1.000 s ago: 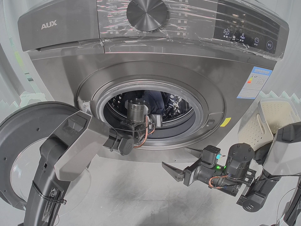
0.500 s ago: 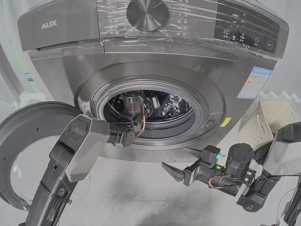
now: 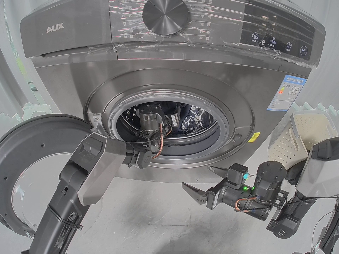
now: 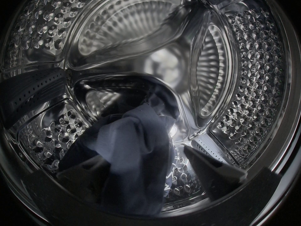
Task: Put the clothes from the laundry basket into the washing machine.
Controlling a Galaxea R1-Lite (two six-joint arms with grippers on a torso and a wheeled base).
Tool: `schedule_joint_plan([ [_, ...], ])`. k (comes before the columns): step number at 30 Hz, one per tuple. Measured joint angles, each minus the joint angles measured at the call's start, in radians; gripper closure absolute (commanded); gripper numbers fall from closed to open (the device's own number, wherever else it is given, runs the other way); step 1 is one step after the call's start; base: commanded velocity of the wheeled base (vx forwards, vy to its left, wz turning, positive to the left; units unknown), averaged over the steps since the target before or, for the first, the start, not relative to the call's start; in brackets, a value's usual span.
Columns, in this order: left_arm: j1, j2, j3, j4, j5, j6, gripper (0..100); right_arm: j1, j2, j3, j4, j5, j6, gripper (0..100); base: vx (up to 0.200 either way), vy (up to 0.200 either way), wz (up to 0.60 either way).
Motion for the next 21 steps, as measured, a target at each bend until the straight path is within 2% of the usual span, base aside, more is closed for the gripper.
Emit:
schedule_joint_plan([
  [9, -0.014, 0.006, 0.000, 0.007, 0.001, 0.001, 0, 0.000, 0.000, 0.000, 0.000, 0.000, 0.000, 0, 0.000, 0.000, 0.00],
  [21, -0.080, -0.029, 0.051, -0.004, -0.001, 0.010, 0, -0.001, -0.001, 0.000, 0.000, 0.000, -0.001, 0, 0.000, 0.000, 0.00],
])
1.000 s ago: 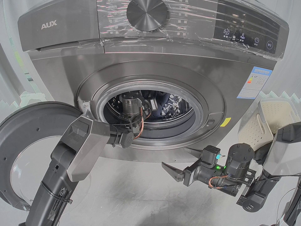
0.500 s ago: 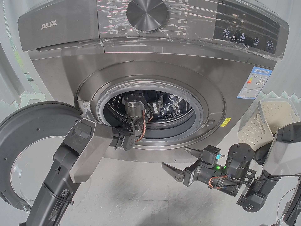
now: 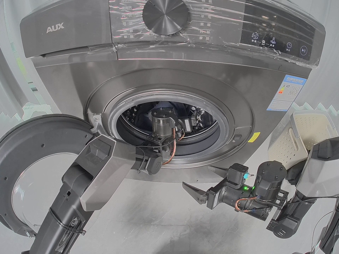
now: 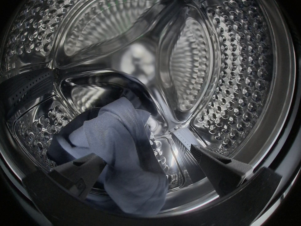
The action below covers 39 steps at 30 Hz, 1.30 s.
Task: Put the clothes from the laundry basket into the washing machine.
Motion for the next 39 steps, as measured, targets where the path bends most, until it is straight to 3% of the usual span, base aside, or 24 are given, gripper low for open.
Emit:
schedule_joint_plan([
  [10, -0.009, -0.042, 0.133, -0.059, 0.000, 0.009, 0, 0.000, -0.005, 0.001, 0.000, 0.000, 0.000, 0, 0.000, 0.000, 0.00],
  [28, -0.018, -0.262, 0.647, -0.292, -0.008, 0.018, 0, 0.001, -0.008, 0.003, 0.000, 0.000, 0.002, 0, 0.000, 0.000, 0.00],
  [39, -0.113, -0.381, 0.983, -0.463, -0.013, 0.017, 0, -0.006, -0.020, 0.018, 0.000, -0.001, 0.004, 0, 0.000, 0.000, 0.00],
])
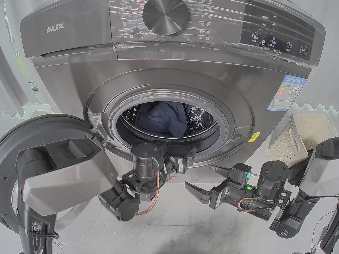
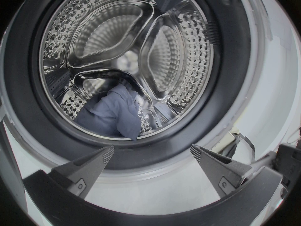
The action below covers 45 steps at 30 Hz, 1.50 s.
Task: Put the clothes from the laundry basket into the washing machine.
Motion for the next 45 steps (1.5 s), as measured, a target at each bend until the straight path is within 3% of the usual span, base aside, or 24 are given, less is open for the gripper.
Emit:
schedule_joint_plan([
  [6, -0.045, -0.072, 0.205, -0.111, 0.002, -0.001, 0, -0.012, -0.056, 0.049, 0.000, -0.004, 0.001, 0, 0.000, 0.000, 0.00],
  [14, -0.053, -0.199, 0.483, -0.235, 0.002, 0.000, 0, -0.017, -0.167, 0.141, 0.001, -0.019, 0.014, 0, 0.000, 0.000, 0.00],
  [26, -0.045, -0.483, 0.820, -0.294, 0.002, 0.010, 0, -0.030, -0.309, 0.312, 0.006, -0.056, 0.041, 0, 0.000, 0.000, 0.00],
  [32, -0.023, -0.590, 0.898, -0.296, 0.004, 0.064, 0, -0.043, -0.370, 0.345, 0.020, -0.123, 0.060, 0, -0.200, 0.000, 0.00],
  [38, 0.024, -0.695, 0.932, -0.296, -0.004, 0.141, 0, -0.125, -0.445, 0.350, 0.073, -0.136, 0.053, 0, -0.200, 0.000, 0.00],
  [45, 0.053, -0.807, 0.947, -0.239, -0.008, 0.154, 0, -0.193, -0.579, 0.351, 0.279, -0.139, 0.020, 0, -0.143, 0.000, 0.00],
])
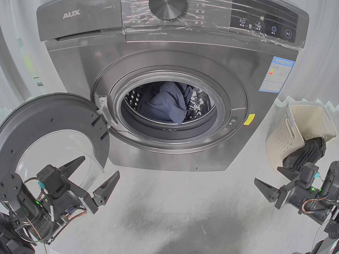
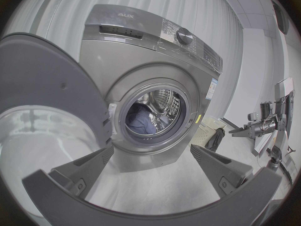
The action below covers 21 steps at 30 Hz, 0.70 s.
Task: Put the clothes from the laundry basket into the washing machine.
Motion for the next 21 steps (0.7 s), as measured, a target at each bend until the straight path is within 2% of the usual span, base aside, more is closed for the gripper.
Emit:
schedule_joint_plan([
  [4, 0.012, -0.082, 0.000, 0.115, -0.002, 0.000, 0, -0.016, -0.117, 0.000, 0.180, -0.002, -0.008, 0, 0.000, 0.000, 0.00],
  [6, 0.017, -0.130, 0.001, 0.187, -0.001, -0.001, 0, -0.022, -0.169, 0.000, 0.232, -0.002, -0.010, 0, 0.000, 0.000, 0.00],
  [11, 0.023, -0.289, 0.001, 0.392, -0.001, -0.011, 0, -0.066, -0.322, 0.000, 0.386, -0.005, -0.013, 0, 0.000, 0.000, 0.00],
  [13, 0.024, -0.368, 0.001, 0.488, -0.001, -0.016, 0, -0.090, -0.404, 0.000, 0.483, -0.006, -0.015, 0, -0.200, -0.200, 0.00],
  [16, 0.030, -0.471, 0.001, 0.613, 0.000, -0.021, 0, -0.120, -0.514, 0.000, 0.605, -0.006, -0.020, 0, 0.000, 0.000, 0.00],
  [21, 0.077, -0.674, 0.001, 0.859, -0.008, -0.041, 0, -0.195, -0.697, 0.000, 0.744, -0.003, -0.035, 0, 0.000, 0.000, 0.00],
])
